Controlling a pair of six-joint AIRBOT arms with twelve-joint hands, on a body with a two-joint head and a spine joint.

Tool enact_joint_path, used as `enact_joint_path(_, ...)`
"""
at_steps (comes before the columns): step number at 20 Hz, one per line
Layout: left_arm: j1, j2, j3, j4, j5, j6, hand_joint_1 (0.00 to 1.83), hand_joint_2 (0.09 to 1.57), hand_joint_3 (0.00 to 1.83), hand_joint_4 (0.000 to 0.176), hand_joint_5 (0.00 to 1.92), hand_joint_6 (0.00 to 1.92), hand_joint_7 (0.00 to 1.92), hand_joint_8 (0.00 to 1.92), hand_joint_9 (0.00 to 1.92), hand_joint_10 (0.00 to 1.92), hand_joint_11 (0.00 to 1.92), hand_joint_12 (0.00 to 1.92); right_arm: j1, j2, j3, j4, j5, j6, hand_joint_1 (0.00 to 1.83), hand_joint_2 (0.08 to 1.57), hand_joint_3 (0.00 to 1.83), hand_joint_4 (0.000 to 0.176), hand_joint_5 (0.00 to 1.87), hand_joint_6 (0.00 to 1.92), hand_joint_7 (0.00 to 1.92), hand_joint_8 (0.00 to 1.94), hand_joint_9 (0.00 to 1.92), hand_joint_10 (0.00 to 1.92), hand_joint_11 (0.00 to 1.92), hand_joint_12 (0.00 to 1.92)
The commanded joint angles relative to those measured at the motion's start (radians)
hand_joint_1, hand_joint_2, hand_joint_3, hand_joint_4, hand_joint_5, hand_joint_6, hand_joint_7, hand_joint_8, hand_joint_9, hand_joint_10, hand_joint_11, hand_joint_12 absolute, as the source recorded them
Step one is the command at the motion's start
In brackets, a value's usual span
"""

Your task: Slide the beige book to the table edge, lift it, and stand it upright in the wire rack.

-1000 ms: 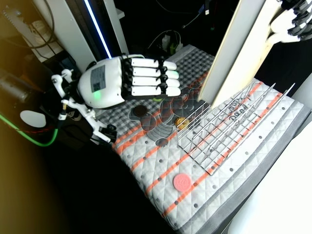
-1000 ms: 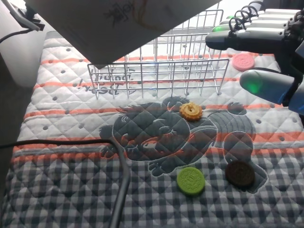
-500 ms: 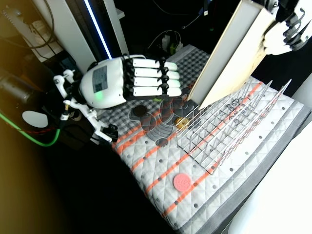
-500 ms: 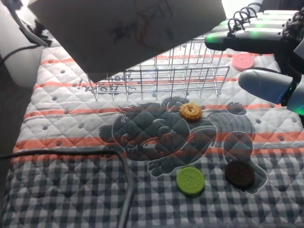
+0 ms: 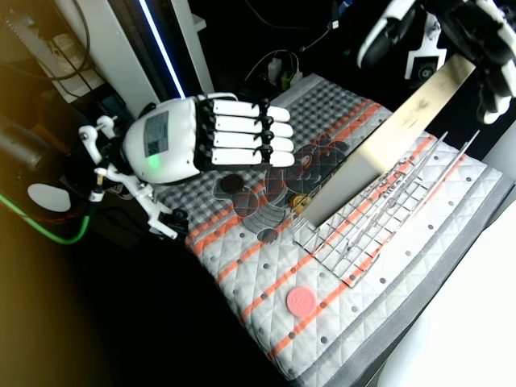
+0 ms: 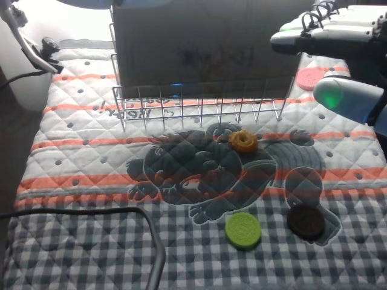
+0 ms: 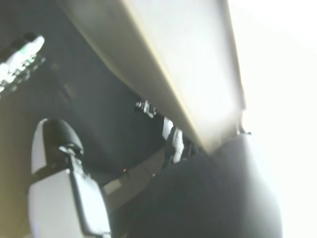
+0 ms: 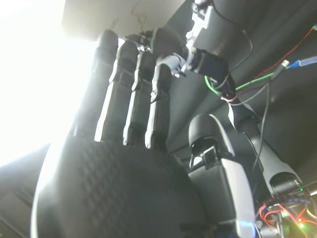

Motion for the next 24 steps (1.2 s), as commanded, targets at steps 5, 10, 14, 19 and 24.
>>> enact_joint_path(5,0.023,0.037,-0.018,-0.033,-0.129,-0.035,0.80,0.90,0.00,0.176,0.08,0.01,0.23,0.01,0.30,0.01,0.00,0.83,0.003,0.009,-0.007,0.038,0.122,0.003,0.00,1.52,0.00,0.000,0.56,0.00,0.60,0.00,0.61,0.00,0.65,0.03)
enact_joint_path(10,0.201,0.152,-0.119,-0.169,-0.369,-0.084,0.59,0.95,0.01,0.156,0.13,0.01,0.19,0.00,0.24,0.00,0.00,0.79,-0.007,0.039,-0.026,0.075,0.178,-0.009,0.00,1.50,0.00,0.000,0.55,0.00,0.57,0.00,0.58,0.00,0.60,0.00)
enact_joint_path(14,0.438,0.245,-0.241,-0.268,-0.632,-0.136,0.37,1.08,0.01,0.167,0.11,0.00,0.15,0.00,0.21,0.00,0.00,0.80,-0.038,0.065,-0.059,0.145,0.240,-0.087,0.04,1.51,0.00,0.000,0.51,0.00,0.50,0.00,0.45,0.00,0.43,0.00)
enact_joint_path(19,0.709,0.256,-0.347,-0.385,-0.938,-0.141,0.42,1.12,0.00,0.074,0.12,0.00,0.16,0.00,0.20,0.00,0.00,0.56,-0.111,0.087,-0.085,0.241,0.363,-0.112,0.24,1.45,0.00,0.000,0.39,0.00,0.36,0.00,0.32,0.00,0.31,0.00)
enact_joint_path(24,0.872,0.259,-0.414,-0.455,-1.126,-0.143,0.44,1.16,0.01,0.000,0.15,0.00,0.13,0.00,0.17,0.00,0.00,0.60,-0.122,0.079,-0.096,0.248,0.407,-0.113,0.43,1.41,0.00,0.000,0.33,0.00,0.35,0.01,0.33,0.00,0.34,0.00)
